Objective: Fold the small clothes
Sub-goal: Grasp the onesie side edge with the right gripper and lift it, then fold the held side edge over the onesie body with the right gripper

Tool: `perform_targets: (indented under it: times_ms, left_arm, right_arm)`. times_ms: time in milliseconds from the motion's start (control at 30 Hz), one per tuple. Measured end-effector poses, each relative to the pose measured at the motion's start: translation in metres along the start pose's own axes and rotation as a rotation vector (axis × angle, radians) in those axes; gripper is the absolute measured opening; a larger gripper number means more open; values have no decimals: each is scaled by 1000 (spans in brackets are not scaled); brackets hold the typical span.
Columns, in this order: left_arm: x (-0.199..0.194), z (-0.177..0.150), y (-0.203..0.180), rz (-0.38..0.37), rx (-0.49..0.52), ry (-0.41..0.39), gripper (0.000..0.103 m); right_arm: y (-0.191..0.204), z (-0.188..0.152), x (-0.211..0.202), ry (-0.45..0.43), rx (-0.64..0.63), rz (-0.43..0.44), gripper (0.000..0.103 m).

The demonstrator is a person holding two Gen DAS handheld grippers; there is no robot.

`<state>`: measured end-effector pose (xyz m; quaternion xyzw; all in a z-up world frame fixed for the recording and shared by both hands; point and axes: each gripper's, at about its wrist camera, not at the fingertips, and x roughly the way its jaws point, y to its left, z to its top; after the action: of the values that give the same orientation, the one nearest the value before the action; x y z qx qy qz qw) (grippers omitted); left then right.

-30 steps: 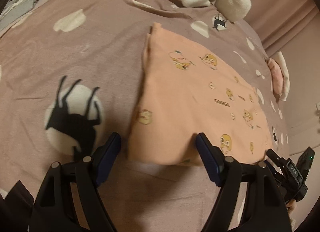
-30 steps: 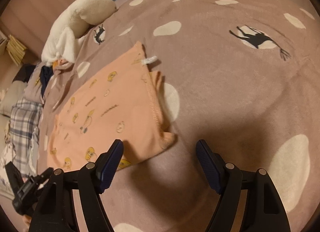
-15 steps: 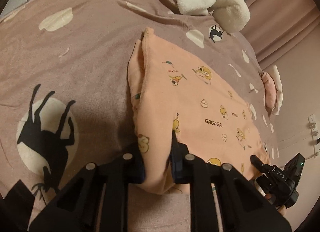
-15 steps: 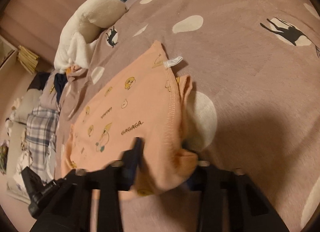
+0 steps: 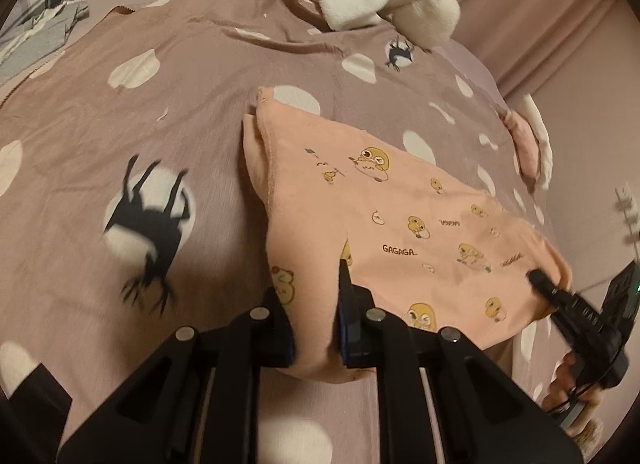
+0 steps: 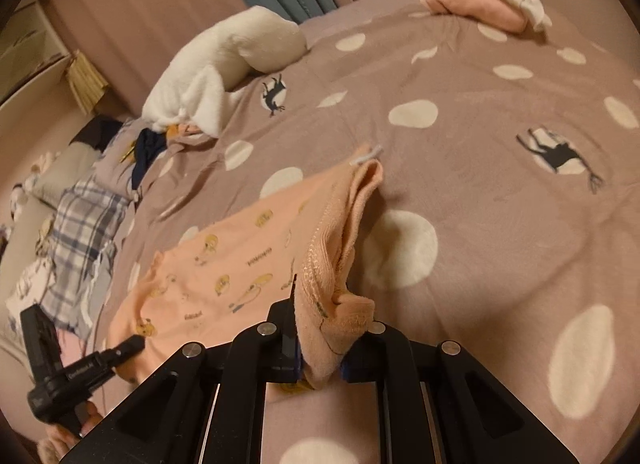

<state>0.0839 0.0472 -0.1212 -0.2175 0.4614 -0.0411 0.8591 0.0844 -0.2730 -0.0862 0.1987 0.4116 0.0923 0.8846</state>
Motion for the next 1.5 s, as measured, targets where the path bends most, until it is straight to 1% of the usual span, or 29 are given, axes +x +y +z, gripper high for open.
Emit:
perform_targets:
  times_ms: [233,400,467,567,667,733,900,967,1100,1133,1267,1333,1500]
  left_arm:
    - [-23,-38,-10,22,74,25,14]
    - [-33,-59,-10,18,89,51,15]
    - [-33,-66,-11,22,100,59,15]
    - [-27,-74,-10,53,117,70,15]
    - [-16,-80,-8,80,118,104,17]
    - [-10,-82,-7,99,123,126,21]
    - [-8,-84,-7,119,126,131,26]
    - [-9,-84,-8,135,133,131,30]
    - [-15,-86,-9,167,144,119,42]
    - [-17,-85,-9,173,146,111,45]
    - [-25,-85,-9,194,164,85,50]
    - [-30,-84,-8,199,164,72,59]
    - [-41,-80,-3,198,145,39,66]
  right_arm:
    - [2,-24,-26,14,-13,-38,14]
    - [-11,-43,-42,29,41,-38,14]
    - [-14,-50,-45,36,60,-46,14]
    - [-21,-58,-39,61,90,-60,14]
    - [-25,-66,-32,81,108,-87,14]
    - [-25,-69,-28,92,107,-113,14]
    - [-26,-72,-15,121,115,-158,14]
    - [-26,-72,-14,122,112,-169,14]
    - [-21,-72,-16,115,89,-192,14]
    - [-22,-72,-17,112,86,-193,14]
    - [-17,-69,-21,97,68,-197,14]
    - [-11,-66,-25,80,54,-192,14]
    - [11,-53,-36,18,-19,-162,14]
